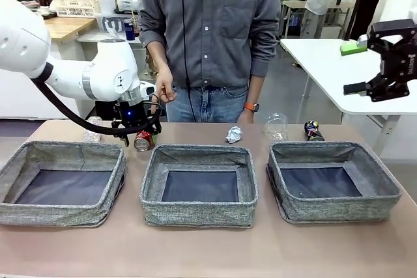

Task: Sort the waste into the appropriate baskets.
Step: Pick up the waste item pointed out by the person.

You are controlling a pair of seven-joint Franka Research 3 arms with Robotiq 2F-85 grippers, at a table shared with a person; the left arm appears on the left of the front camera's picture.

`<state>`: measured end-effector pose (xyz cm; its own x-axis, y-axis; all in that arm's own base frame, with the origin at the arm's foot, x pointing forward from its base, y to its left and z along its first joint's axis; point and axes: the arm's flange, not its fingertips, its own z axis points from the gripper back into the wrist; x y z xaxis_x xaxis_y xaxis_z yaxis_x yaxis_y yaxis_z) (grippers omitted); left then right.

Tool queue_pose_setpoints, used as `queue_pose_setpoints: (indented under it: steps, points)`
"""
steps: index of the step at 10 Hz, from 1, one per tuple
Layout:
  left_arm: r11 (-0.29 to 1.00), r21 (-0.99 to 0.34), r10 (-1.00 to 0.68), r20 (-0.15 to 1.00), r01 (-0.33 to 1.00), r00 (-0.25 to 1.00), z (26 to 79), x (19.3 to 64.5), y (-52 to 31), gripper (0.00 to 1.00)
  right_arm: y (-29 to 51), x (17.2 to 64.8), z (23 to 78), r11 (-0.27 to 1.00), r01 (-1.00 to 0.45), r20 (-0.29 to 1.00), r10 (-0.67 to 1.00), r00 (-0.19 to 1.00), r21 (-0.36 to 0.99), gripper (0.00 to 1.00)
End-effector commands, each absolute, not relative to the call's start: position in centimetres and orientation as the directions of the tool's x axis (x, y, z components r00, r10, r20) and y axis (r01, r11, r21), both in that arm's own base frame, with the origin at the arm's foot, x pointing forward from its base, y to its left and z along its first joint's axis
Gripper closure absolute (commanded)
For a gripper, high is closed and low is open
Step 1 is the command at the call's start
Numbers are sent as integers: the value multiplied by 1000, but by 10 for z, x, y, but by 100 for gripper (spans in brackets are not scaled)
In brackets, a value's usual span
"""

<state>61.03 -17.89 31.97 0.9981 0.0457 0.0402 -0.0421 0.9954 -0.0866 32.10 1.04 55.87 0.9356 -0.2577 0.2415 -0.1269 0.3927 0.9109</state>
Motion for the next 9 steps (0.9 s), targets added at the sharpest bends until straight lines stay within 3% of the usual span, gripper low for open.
queue_pose_setpoints:
  steps: [1, 2, 3, 4, 5, 9]
  points:
    - [997, -54, 64, 83, -60, 994, 324, 613, -179, 60, 12, 325, 559, 377, -162, 271, -256, 928, 912, 0]
    - [996, -59, 71, 84, -66, 994, 324, 612, -178, 60, 12, 325, 559, 377, -162, 271, -256, 928, 912, 0]
    - [996, -67, 72, 86, -66, 994, 325, 612, -179, 100, 12, 325, 559, 377, -162, 271, -256, 928, 912, 0]
    - [995, -71, 71, 89, -65, 994, 325, 612, -179, 62, 12, 325, 559, 377, -162, 271, -256, 928, 912, 0]
    - [995, -75, 69, 90, -62, 994, 325, 611, -179, 100, 12, 325, 559, 377, -162, 271, -256, 928, 912, 0]
    - [995, -86, 66, 79, -59, 995, 330, 609, -179, 100, 12, 325, 559, 377, -162, 271, -256, 928, 912, 0]
